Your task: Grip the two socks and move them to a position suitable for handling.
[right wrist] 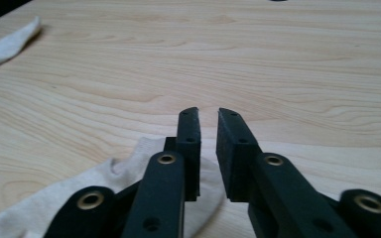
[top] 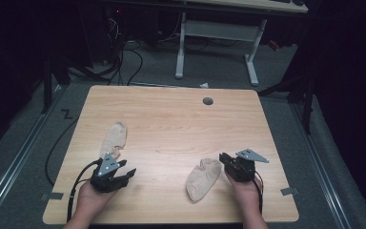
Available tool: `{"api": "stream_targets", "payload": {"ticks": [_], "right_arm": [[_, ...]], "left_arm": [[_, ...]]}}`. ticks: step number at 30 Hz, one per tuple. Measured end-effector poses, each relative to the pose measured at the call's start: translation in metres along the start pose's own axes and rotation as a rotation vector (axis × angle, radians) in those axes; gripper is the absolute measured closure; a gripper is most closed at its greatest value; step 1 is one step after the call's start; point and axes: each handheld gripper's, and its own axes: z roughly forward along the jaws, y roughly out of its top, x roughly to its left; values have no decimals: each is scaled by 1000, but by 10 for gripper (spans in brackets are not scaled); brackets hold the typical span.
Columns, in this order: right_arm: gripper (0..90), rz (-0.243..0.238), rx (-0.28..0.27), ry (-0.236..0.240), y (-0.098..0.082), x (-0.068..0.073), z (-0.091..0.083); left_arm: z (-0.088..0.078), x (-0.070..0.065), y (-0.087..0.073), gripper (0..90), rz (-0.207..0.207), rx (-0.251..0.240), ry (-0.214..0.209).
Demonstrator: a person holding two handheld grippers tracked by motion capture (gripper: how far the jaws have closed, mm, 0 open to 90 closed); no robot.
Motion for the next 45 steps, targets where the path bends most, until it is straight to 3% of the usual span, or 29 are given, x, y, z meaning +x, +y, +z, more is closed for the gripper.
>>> {"api": "stream_targets", "payload": {"ticks": [3, 6, 11, 13, 16, 21, 26, 31, 34, 40, 45], "right_arm": [[742, -32, 7, -27, -1, -3, -3], [695, -69, 19, -29, -1, -3, -7], [690, -125, 25, -29, 0, -1, -12], [727, -155, 20, -21, 2, 2, -13], [864, -196, 45, -2, 2, 9, -10], [888, -260, 140, 6, -1, 15, 9], [887, -286, 228, 0, -8, 17, 23], [884, -256, 250, 35, -18, 17, 9], [883, -279, 258, 40, -24, 23, 1], [877, -312, 268, 102, -33, 38, -11], [874, -326, 271, 172, -33, 55, -5]], "left_arm": [[0, 0, 0, 494, 0, 1, 1], [0, 0, 0, 494, 2, 1, 0], [0, 0, 0, 493, 2, -1, 1], [0, 0, 0, 493, 2, -1, 0], [0, 1, 0, 493, 4, 6, -1], [2, -1, 0, 493, 5, 7, -5], [2, -2, 0, 492, 8, 9, -1], [-1, 1, -1, 491, 4, 7, 5], [-1, 2, -1, 491, 2, 5, 6], [1, 4, -1, 492, -2, 11, 12], [1, 10, -1, 491, -12, 11, 34]]}}
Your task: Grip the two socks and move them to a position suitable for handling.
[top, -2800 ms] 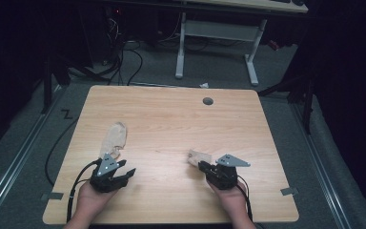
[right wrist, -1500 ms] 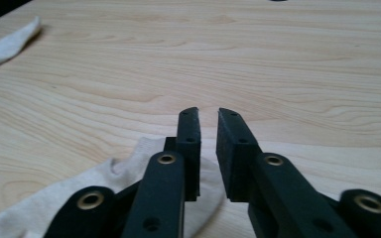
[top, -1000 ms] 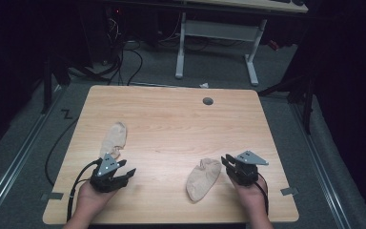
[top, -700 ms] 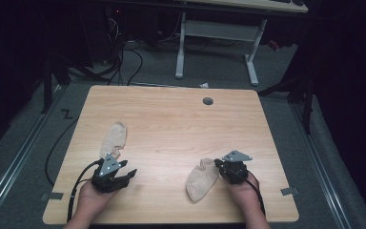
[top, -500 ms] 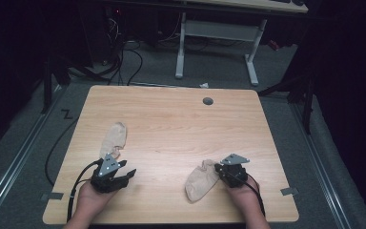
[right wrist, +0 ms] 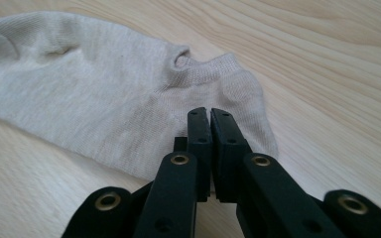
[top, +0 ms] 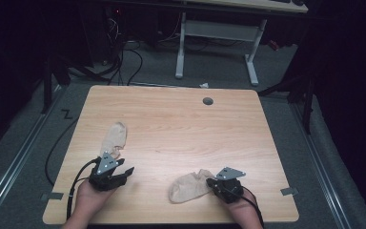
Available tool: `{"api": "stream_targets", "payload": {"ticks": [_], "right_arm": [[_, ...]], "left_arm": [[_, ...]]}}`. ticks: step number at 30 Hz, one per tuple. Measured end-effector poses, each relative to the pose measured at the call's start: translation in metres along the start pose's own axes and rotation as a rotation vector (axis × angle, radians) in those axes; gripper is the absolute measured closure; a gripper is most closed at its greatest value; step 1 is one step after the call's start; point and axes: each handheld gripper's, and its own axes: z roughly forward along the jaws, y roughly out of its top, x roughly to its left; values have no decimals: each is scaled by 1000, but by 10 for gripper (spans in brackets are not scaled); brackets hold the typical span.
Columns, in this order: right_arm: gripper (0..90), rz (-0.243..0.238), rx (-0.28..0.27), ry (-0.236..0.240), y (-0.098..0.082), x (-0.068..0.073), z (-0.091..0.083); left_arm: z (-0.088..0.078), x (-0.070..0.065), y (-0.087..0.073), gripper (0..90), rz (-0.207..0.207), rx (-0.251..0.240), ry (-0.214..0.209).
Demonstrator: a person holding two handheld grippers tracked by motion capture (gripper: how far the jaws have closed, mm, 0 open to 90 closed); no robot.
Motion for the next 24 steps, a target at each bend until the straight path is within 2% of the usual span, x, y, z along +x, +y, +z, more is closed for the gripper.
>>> {"api": "stream_targets", "payload": {"ticks": [3, 6, 10, 12, 16, 21, 24], "right_arm": [[867, -38, -16, 4, 7, 10, 2], [863, -64, -55, 28, 14, 19, 1], [857, -96, -52, 33, 17, 26, 5], [855, -96, -54, 34, 16, 25, 5], [855, -83, -59, 30, 16, 22, 3], [848, -78, -56, 28, 15, 20, 4], [847, -83, -58, 29, 15, 20, 4]], "left_arm": [[-2, 10, -1, 491, -10, -1, 45], [-3, 27, -5, 494, -51, 0, 109], [0, 50, -13, 502, -109, 28, 175], [3, 58, -16, 505, -144, 38, 175], [12, 65, -19, 504, -156, 60, 187], [25, 66, -21, 512, -128, 115, 186], [27, 64, -21, 564, -128, 122, 183]]}}
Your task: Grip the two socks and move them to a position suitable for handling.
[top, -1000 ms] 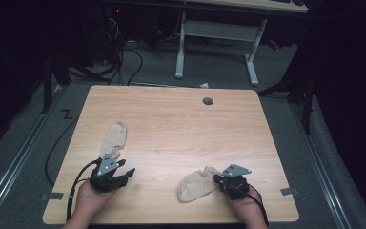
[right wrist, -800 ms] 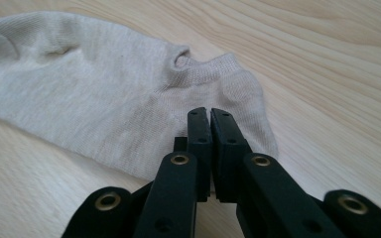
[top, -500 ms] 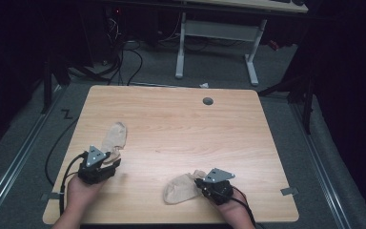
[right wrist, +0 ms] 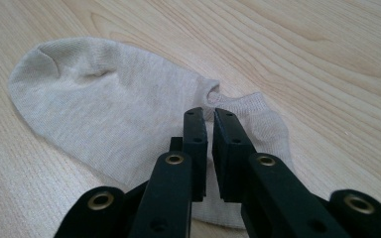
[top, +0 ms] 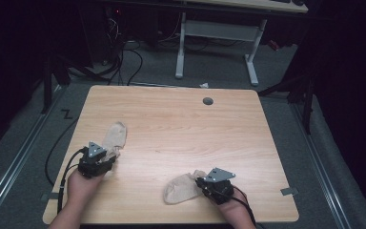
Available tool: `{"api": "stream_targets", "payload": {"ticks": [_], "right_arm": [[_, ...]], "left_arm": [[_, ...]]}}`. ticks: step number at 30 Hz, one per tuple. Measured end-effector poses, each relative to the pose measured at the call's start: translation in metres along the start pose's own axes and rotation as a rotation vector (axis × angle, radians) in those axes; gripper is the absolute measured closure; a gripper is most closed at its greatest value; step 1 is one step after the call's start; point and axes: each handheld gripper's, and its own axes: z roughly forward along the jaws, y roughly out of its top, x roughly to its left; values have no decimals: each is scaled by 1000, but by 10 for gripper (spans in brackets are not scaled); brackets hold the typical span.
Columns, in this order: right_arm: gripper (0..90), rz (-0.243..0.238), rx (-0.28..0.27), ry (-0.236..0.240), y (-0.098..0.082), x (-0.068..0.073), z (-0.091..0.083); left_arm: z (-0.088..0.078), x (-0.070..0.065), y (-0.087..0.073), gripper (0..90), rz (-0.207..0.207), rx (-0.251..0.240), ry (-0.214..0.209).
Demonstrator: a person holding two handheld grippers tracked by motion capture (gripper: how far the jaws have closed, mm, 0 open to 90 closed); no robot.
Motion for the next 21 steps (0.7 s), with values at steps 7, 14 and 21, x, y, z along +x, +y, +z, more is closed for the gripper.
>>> {"api": "stream_targets", "payload": {"ticks": [7, 14, 21], "right_arm": [[847, 6, -2, -14, 0, -1, -2], [847, 24, -17, -31, -1, -4, -5], [847, 25, -14, -34, -1, -5, -5]], "left_arm": [[-3, -2, 1, 796, 0, 6, -12], [-5, -17, 6, 828, 40, 8, -65], [-4, -58, 12, 828, 121, 9, -163]]}}
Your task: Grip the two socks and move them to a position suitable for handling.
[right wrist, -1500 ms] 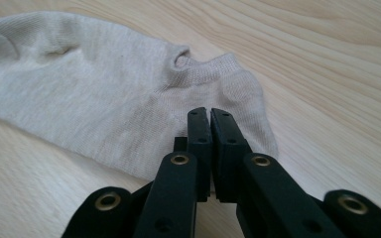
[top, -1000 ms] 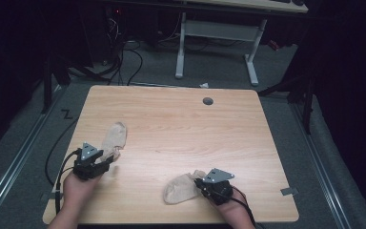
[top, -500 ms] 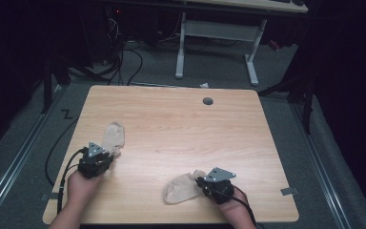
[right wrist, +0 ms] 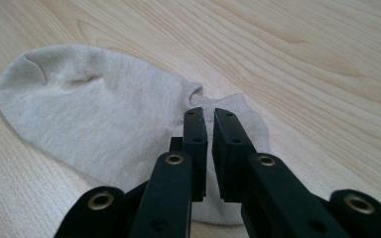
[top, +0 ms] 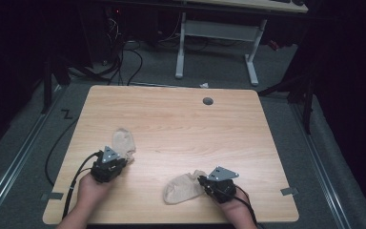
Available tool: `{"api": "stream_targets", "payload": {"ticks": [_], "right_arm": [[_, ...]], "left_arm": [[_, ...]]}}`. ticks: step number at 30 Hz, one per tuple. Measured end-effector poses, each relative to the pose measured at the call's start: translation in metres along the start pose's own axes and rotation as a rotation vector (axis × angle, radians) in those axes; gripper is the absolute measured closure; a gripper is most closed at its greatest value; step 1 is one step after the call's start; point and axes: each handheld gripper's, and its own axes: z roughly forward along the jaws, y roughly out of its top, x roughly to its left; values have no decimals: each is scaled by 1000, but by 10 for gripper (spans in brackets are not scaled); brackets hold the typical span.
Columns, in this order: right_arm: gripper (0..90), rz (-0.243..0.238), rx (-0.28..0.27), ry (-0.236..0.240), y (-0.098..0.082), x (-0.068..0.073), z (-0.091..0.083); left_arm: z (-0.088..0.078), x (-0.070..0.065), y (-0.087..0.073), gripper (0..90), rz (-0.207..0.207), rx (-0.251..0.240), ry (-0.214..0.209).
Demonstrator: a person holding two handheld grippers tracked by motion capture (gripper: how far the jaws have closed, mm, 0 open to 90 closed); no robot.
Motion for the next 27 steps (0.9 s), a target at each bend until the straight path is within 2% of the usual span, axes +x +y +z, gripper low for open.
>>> {"api": "stream_targets", "payload": {"ticks": [5, 9, 12, 15, 16, 17, 19, 21, 24, 27], "right_arm": [[847, 15, -12, -18, -1, -4, -2], [847, 43, -9, -40, -3, -10, -4], [847, 64, 3, -45, -7, -16, -3], [847, 89, 12, -48, -11, -24, -2], [848, 96, 15, -49, -11, -25, -2], [848, 98, 18, -47, -12, -27, -1], [847, 99, 26, -41, -13, -28, 1], [847, 98, 35, -36, -13, -27, 3], [847, 85, 39, -31, -12, -26, 4], [847, 78, 50, -22, -12, -24, 5]], "left_arm": [[10, -40, 13, 830, 47, -3, -94], [17, -63, 24, 831, 81, -10, -133], [21, -74, 27, 795, 84, -28, -152], [12, -74, 30, 663, 76, -85, -162], [6, -71, 31, 655, 68, -120, -152], [3, -68, 32, 658, 60, -134, -146], [-2, -59, 31, 722, 36, -152, -127], [3, -55, 28, 780, 38, -113, -114], [13, -58, 22, 824, 84, -46, -97], [19, -61, 21, 841, 97, -17, -98]]}}
